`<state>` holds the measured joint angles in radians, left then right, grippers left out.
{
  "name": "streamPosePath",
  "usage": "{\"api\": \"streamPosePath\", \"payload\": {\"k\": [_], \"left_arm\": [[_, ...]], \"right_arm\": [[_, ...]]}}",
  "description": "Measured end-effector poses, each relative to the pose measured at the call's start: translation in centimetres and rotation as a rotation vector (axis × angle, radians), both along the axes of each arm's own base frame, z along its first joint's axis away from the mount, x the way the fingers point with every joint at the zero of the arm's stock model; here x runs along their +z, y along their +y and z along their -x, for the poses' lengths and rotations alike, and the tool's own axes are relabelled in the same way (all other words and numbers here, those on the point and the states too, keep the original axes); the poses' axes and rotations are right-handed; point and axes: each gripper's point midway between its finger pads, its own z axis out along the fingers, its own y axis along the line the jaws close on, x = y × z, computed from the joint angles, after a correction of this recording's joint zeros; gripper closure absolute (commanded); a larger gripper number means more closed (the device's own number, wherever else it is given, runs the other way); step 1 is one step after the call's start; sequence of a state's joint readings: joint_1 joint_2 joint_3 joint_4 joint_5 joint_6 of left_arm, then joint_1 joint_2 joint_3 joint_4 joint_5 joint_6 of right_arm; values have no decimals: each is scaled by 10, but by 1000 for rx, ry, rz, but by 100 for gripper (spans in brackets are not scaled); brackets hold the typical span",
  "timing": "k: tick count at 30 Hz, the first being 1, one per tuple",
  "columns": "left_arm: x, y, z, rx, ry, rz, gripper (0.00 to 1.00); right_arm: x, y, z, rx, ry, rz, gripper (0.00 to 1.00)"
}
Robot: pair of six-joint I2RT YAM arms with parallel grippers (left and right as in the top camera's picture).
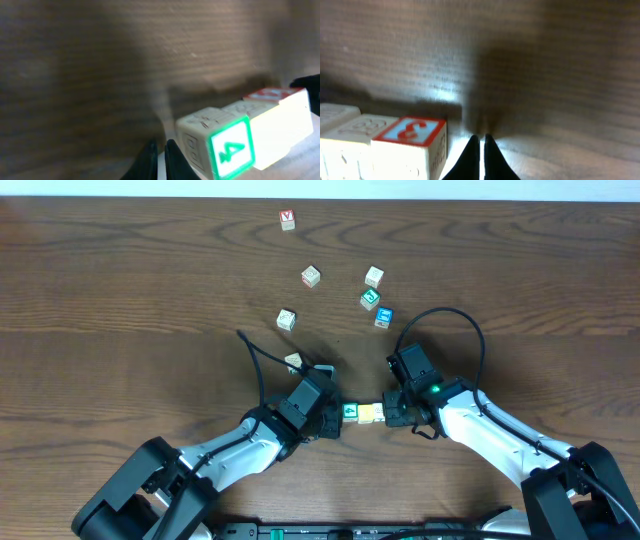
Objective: Lift 3 blocks
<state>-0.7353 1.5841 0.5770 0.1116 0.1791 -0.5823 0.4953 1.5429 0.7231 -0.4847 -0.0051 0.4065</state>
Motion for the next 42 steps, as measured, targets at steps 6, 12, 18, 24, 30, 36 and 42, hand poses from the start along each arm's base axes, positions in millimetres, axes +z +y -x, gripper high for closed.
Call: {"api": "streamPosePath", "payload": {"k": [6, 12, 18, 24, 30, 36, 42], "left_arm": [[3, 25, -22, 67, -45, -45, 85], [61, 55, -62, 126, -244, -8, 83], [121, 89, -81, 198, -418, 23, 54], [145, 100, -79, 205, -485, 28, 35], [155, 102, -78, 206, -515, 34, 26], [155, 102, -78, 205, -515, 34, 25], [155, 102, -78, 206, -515, 30, 25]], "right_arm": [[7, 3, -22, -21, -98, -5, 82], [22, -1, -58, -37, -269, 24, 58], [36, -12, -82, -56, -393, 92, 14], [53, -26, -103, -121, -511, 156, 1], [58, -33, -107, -147, -542, 190, 1], [58, -34, -108, -151, -544, 196, 1], [59, -35, -108, -153, -546, 201, 1]]}}
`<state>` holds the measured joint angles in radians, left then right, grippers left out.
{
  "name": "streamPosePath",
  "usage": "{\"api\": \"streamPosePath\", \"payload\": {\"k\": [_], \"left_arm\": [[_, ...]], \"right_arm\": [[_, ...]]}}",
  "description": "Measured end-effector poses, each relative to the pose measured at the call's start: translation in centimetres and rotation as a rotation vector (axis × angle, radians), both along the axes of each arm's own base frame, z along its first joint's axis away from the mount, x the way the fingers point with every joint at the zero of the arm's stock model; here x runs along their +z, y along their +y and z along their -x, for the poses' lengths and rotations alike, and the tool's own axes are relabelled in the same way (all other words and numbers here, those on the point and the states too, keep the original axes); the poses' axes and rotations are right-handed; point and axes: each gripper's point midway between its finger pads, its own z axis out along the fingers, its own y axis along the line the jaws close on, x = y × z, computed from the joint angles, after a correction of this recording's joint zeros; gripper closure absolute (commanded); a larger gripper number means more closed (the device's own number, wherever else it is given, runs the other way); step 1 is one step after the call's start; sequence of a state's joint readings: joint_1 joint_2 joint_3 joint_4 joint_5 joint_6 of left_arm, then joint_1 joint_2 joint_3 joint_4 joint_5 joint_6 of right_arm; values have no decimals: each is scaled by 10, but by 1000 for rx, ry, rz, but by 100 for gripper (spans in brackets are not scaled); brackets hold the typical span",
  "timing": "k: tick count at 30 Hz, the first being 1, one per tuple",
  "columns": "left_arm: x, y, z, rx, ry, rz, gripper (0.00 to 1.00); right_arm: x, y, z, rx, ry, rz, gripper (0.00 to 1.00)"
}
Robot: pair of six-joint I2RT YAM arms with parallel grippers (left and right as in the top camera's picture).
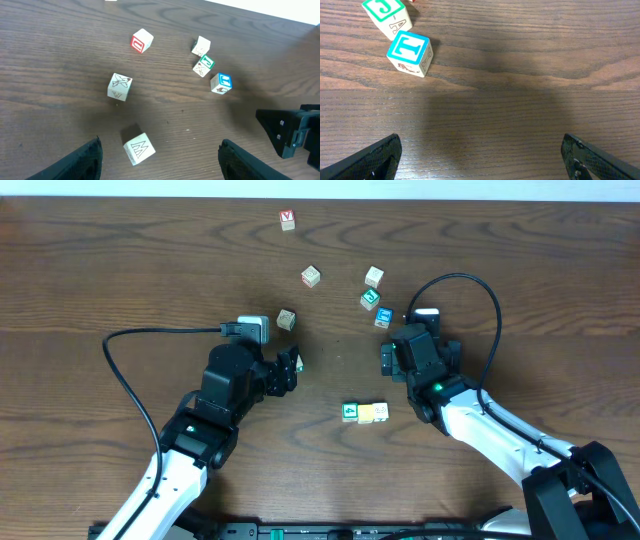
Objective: Lift 3 blocks
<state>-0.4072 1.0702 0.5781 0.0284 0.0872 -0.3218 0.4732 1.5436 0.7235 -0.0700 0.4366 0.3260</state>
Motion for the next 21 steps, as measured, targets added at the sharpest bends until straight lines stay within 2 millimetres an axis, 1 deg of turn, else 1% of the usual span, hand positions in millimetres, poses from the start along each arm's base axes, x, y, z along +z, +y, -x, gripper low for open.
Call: {"api": "streamPosePath", "payload": {"k": [4, 6, 11, 12, 14, 16, 18, 20, 21], "left_arm": [[0, 8, -3, 41, -12, -30, 25], [5, 13, -9, 71, -43, -38, 25], [42, 16, -28, 101, -227, -54, 25], [56, 16, -33, 98, -297, -69, 25], [64, 17, -35, 92, -338, -93, 25], [63, 19, -33, 84, -339, -119, 25], [64, 22, -26, 80, -331, -138, 25], [71, 31, -17, 91, -343, -146, 25], [78, 41, -12, 111, -358, -145, 25]], "right_arm": [[0, 0, 0, -1, -1, 2, 1], [0, 0, 0, -1, -1, 2, 1], [0, -1, 0, -2, 0, 2, 1], [0, -1, 0, -2, -1, 3, 1], [0, -1, 0, -3, -1, 4, 1], [0, -1, 0, -4, -2, 4, 1], [0, -1, 0, -3, -2, 4, 1], [0, -1, 0, -4, -2, 4, 1], [0, -1, 0, -4, -2, 4, 1]]}}
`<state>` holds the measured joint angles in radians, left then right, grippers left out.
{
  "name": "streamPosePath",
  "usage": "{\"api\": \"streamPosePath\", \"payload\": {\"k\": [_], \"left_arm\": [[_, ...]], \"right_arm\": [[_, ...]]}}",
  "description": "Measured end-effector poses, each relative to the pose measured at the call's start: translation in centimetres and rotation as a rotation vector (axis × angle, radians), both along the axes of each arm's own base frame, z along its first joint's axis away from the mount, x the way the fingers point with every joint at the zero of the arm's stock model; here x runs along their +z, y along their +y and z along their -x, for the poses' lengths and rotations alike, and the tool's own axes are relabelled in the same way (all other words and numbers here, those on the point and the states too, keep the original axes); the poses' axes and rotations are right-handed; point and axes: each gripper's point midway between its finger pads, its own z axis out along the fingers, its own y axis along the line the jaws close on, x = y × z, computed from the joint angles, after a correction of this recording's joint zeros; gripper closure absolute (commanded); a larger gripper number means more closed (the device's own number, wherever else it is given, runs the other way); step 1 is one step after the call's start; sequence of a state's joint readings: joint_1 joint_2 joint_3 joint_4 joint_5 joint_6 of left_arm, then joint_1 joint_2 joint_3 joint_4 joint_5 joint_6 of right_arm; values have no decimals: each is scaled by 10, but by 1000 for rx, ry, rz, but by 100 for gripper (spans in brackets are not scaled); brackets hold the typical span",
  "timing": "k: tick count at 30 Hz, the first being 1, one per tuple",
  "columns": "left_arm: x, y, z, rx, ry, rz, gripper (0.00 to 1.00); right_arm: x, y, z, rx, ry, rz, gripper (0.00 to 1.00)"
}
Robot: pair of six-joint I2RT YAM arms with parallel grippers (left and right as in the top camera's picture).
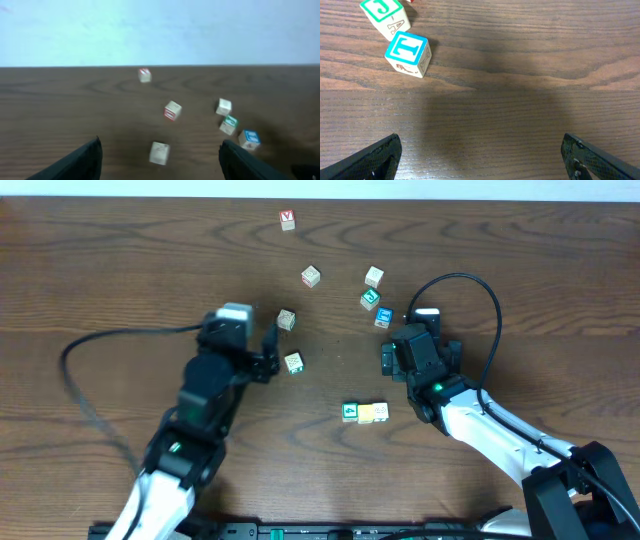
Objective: Lift 3 blocks
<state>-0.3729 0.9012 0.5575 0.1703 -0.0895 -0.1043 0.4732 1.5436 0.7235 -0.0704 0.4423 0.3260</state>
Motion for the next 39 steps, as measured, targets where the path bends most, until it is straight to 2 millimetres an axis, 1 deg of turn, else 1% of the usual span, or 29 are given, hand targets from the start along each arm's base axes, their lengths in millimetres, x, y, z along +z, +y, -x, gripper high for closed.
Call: {"api": "streamPosePath", "payload": {"k": [1, 4, 5, 8, 12, 16, 18, 24, 27, 30, 33, 39], "left_arm": [[6, 7, 4, 14, -18, 7, 25], [29, 40, 22, 94, -104, 34, 25], [33, 48, 28, 114, -131, 42, 25], [28, 71, 44, 179, -175, 66, 25], [3, 94, 61, 256, -230, 118, 25], [-11, 105, 72, 295, -306, 160, 25], [-19, 111, 75, 316, -310, 177, 25], [-40, 122, 81, 367, -280, 190, 25], [-59, 127, 83, 398, -231, 204, 25], [-72, 132, 84, 426, -183, 213, 25], [-78, 135, 85, 443, -162, 217, 25], [-78, 137, 86, 447, -160, 208, 24]], "right_arm": [[0, 0, 0, 0, 0, 0, 1], [0, 0, 0, 0, 0, 0, 1], [0, 0, 0, 0, 0, 0, 1], [0, 0, 0, 0, 0, 0, 1], [0, 0, 0, 0, 0, 0, 1], [0, 0, 0, 0, 0, 0, 1], [0, 0, 0, 0, 0, 0, 1], [0, 0, 0, 0, 0, 0, 1], [0, 0, 0, 0, 0, 0, 1], [0, 0, 0, 0, 0, 0, 1], [0, 0, 0, 0, 0, -1, 1], [0, 0, 0, 0, 0, 0, 1]]}}
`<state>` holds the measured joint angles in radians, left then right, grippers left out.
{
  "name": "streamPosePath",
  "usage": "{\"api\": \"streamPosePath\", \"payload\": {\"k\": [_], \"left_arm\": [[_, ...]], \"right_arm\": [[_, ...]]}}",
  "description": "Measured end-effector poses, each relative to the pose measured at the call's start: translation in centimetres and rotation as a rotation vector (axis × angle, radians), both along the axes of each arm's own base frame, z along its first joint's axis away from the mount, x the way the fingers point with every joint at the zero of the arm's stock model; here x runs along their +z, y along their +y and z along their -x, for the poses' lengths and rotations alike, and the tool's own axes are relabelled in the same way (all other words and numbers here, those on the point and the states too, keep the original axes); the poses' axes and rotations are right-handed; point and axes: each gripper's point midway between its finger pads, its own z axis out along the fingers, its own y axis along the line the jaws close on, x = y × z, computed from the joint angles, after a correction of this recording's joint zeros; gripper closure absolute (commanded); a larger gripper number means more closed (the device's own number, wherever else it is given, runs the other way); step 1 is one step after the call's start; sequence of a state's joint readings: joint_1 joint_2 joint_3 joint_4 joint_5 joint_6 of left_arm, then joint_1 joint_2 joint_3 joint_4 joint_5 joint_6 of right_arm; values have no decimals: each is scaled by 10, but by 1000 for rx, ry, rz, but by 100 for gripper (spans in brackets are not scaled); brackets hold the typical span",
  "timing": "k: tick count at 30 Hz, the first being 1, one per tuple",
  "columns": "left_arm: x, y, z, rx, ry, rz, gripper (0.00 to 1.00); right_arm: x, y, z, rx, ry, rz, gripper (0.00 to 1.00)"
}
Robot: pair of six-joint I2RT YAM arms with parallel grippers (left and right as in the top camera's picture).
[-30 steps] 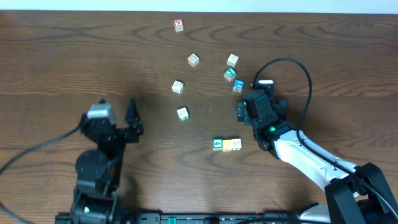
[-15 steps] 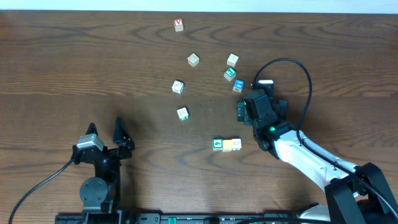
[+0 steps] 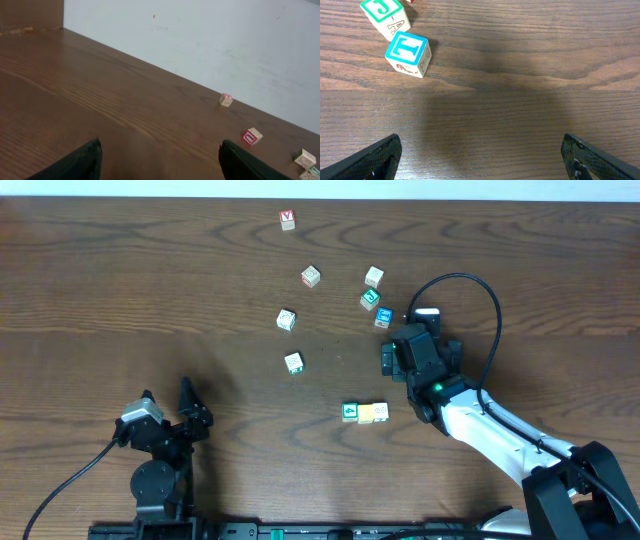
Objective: Lift 3 blocks
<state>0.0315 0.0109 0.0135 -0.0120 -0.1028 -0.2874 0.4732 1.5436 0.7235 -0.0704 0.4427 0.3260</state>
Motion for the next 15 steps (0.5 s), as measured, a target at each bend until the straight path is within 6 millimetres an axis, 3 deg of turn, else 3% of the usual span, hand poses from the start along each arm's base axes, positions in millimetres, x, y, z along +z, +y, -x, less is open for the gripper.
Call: {"api": "streamPosePath", "payload": {"k": [15], "left_arm": [[-1, -9, -1, -56, 8, -2, 24]], "right_arm": [[0, 0, 0, 0, 0, 0, 1]]}}
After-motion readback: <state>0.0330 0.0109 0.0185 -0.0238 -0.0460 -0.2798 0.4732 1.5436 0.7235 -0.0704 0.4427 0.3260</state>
